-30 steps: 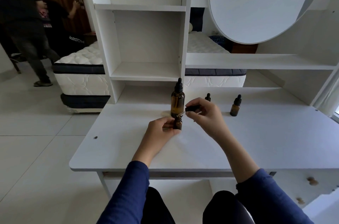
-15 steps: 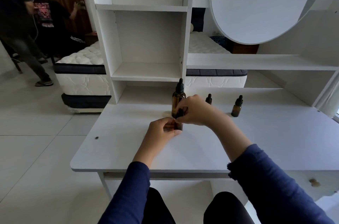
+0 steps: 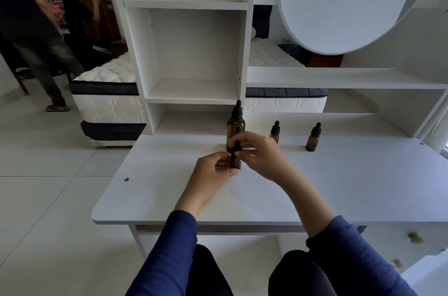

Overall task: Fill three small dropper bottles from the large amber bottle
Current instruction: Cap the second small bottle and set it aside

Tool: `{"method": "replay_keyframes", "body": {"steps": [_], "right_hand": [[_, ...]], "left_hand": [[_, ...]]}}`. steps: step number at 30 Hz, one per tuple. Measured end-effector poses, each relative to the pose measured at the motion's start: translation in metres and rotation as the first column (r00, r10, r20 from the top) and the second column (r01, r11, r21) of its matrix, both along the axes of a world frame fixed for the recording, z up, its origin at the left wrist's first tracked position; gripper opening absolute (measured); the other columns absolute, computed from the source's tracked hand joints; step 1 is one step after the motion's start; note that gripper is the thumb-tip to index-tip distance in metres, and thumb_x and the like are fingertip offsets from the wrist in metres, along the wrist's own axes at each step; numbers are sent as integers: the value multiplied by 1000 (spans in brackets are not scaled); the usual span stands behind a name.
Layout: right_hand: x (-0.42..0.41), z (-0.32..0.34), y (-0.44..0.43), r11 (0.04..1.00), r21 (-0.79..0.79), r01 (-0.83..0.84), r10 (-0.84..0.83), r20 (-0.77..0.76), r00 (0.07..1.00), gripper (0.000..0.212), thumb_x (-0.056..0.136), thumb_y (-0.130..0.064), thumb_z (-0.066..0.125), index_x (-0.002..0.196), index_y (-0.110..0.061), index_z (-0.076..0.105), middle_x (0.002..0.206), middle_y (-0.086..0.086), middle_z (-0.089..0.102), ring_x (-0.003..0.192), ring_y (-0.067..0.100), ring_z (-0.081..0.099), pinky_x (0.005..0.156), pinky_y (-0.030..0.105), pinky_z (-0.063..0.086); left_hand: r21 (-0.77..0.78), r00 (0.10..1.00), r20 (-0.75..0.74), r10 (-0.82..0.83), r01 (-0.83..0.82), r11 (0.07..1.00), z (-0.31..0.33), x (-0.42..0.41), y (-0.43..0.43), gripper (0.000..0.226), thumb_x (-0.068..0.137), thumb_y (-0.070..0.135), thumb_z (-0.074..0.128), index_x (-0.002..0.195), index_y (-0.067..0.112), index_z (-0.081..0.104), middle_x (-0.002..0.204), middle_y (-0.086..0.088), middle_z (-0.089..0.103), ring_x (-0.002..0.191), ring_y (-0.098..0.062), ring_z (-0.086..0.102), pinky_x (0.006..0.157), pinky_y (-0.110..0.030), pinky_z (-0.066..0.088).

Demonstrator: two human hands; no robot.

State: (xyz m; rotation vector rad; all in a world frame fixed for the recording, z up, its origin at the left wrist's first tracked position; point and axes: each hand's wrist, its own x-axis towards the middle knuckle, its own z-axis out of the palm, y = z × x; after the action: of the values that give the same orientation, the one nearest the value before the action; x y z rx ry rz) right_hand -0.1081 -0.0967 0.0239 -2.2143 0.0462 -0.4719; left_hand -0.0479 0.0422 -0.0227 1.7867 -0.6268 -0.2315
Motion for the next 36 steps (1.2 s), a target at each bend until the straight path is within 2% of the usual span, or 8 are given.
{"method": "replay_keyframes", "body": {"steps": [3,8,12,17,23,28,31,36], "right_hand": [[2,-9,1,998,15,67,-67,59,996,27,73,-6,74,97,-15,66,91,2,69,86,12,66,82,27,56],[0,-12,8,993,8,120,-120,137,983,37,81,-24,70,113,-13,57,95,-3,63,88,9,61,80,17,51],[-6,-15,9,986,141,85,-107,157,982,29,90,-10,56,119,-12,55,101,-4,64,96,6,62,85,8,48],[-4,-21,13,984,125,128,-151,190,970,28,83,-12,68,110,-12,60,95,-3,65,90,9,63,83,13,52],[-4,-20,14,979,182,88,-116,149,982,38,90,-8,54,128,-14,51,108,-1,64,102,8,60,90,9,47],[-3,-20,16,988,108,115,-135,201,970,40,83,-6,65,120,-12,54,95,0,65,92,10,63,88,15,51],[-3,-20,15,986,124,112,-135,195,972,36,85,-11,64,119,-11,54,101,2,66,95,9,62,86,10,50],[-2,-21,15,987,98,124,-139,157,978,23,82,-4,65,105,-9,65,97,3,70,92,12,66,86,18,53]], "left_hand": [[-19,1000,7,-10,10,1000,0,0,-1,24,75,9,74,97,19,70,90,4,73,85,-3,68,82,-16,52],[5,1000,23,-18,18,1000,-3,2,-1,26,75,14,76,100,21,70,92,6,74,88,-4,68,88,-26,53],[-8,1000,7,-14,14,1000,-1,2,-1,27,75,11,76,101,16,70,94,2,74,89,-7,69,90,-28,53],[-18,1000,11,-15,15,1000,-2,1,-1,25,75,11,76,97,21,70,91,4,74,88,-6,69,89,-28,54],[-13,1000,-8,-18,18,1000,0,1,-1,26,76,10,75,101,15,69,94,2,73,89,-8,69,90,-29,54],[-13,1000,15,-24,24,1000,1,-1,0,24,77,10,74,99,18,69,91,4,73,86,-4,68,86,-22,54],[-20,1000,16,-25,26,999,2,-2,0,24,77,9,74,99,16,69,91,3,73,85,-4,68,84,-20,53],[-22,999,28,-21,22,1000,3,-1,0,21,77,8,74,95,18,69,90,3,73,85,-4,68,82,-17,53]]}}
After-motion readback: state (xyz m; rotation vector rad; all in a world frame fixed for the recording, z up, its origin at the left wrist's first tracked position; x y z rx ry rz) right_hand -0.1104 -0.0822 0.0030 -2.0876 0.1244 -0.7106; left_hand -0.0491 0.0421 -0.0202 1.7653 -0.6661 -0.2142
